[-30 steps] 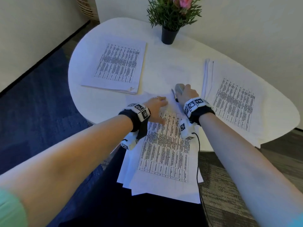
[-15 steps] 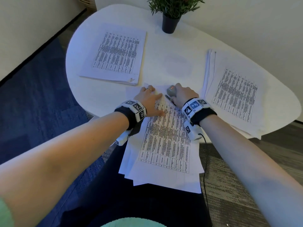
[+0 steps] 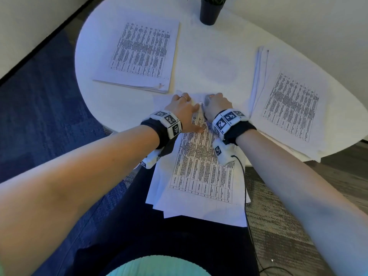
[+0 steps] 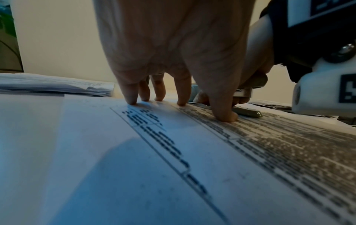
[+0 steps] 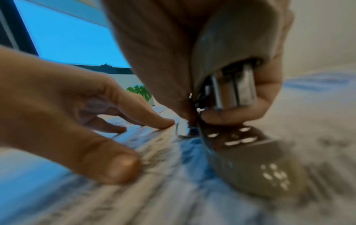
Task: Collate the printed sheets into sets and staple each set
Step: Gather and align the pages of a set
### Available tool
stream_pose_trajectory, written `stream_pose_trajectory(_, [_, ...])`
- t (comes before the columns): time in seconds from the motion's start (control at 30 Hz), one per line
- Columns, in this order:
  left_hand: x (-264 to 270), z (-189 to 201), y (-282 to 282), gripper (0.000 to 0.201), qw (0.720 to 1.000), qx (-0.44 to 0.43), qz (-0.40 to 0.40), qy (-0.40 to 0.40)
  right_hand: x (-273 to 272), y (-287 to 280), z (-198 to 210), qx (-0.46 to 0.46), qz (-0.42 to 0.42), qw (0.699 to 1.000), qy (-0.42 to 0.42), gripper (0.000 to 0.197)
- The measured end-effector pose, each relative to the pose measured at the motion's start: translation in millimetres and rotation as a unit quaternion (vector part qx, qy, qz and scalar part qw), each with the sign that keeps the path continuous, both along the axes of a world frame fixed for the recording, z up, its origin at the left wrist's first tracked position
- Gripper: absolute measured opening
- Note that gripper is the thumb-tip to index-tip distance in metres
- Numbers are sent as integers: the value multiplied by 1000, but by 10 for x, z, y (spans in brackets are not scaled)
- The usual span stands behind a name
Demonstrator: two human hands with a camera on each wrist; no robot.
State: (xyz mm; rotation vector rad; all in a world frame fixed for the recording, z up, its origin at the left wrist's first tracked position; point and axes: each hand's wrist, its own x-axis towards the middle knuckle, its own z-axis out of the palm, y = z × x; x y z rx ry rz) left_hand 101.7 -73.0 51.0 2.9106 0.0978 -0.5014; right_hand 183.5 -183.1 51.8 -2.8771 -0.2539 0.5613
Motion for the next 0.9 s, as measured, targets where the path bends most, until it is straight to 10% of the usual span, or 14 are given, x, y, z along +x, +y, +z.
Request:
stream_pose_trajectory(0.17, [-2, -11, 1, 89, 1000, 0, -2, 5, 38, -32, 65, -85, 146, 981, -94, 32])
stream_pose_trajectory(0.4, [-7, -18, 12, 85, 1000, -12, -1, -5, 46, 143, 124, -44, 27, 998, -28, 50])
stream_pose_trajectory(0.63, [-105, 2, 112, 96, 993, -111, 43, 13, 169, 118, 317, 60, 35, 998, 8, 24])
stream_pose_trajectory(0.9, [-378, -7, 523, 75, 937, -243, 232, -98, 46, -484, 212, 118, -52, 992, -4, 48])
